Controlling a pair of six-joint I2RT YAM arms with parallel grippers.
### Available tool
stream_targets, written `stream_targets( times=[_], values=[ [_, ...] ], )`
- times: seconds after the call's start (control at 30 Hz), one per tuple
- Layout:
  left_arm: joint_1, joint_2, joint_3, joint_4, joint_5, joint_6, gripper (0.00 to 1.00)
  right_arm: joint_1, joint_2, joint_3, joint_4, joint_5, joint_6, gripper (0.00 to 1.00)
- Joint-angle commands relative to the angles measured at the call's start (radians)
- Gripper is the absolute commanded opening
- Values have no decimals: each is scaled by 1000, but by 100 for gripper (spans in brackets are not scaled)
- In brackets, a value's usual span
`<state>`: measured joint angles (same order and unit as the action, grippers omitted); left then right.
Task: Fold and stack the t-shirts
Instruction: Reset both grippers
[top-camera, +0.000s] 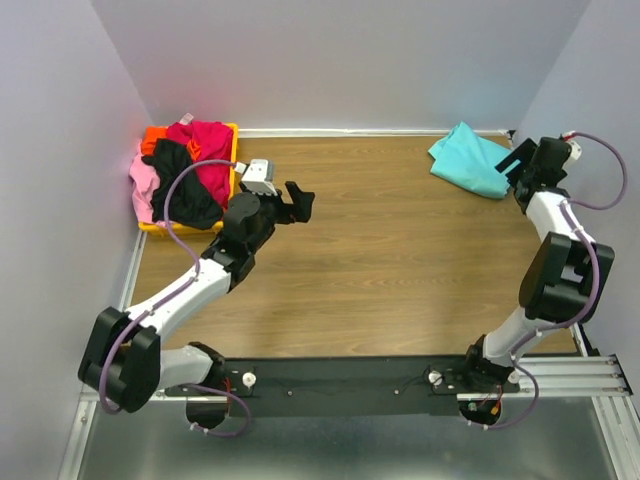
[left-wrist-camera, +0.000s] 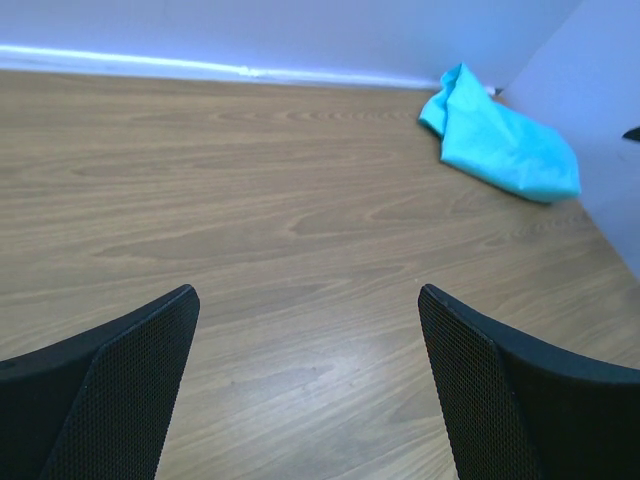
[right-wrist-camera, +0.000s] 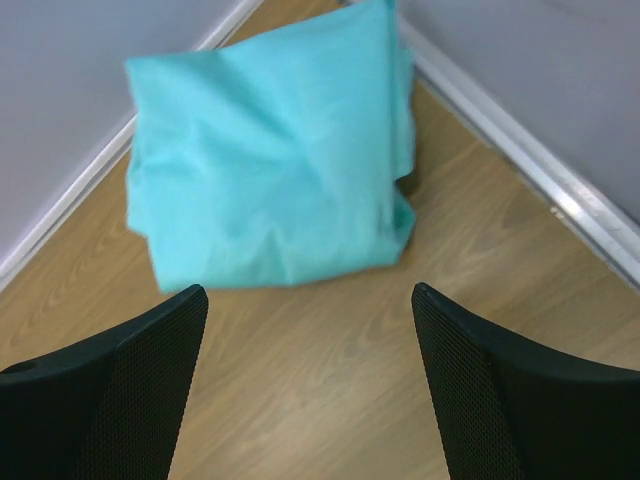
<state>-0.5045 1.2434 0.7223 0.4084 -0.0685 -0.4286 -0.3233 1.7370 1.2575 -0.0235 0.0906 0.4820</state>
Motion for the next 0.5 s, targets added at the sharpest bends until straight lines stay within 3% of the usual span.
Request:
stream_targets(
  times=[0.0, 0.23, 0.47],
  values=[
    [0, -90, -17, -34, -66, 19, 98, 111, -118, -104, 13, -23, -57, 89],
    [-2, -188, -3, -120, -123, 33, 98, 401, -283, -233, 65, -37, -115, 89],
    [-2, -303, -41, -134, -267, 63, 98, 521, -384, -368, 131, -162, -137, 89]
  ],
)
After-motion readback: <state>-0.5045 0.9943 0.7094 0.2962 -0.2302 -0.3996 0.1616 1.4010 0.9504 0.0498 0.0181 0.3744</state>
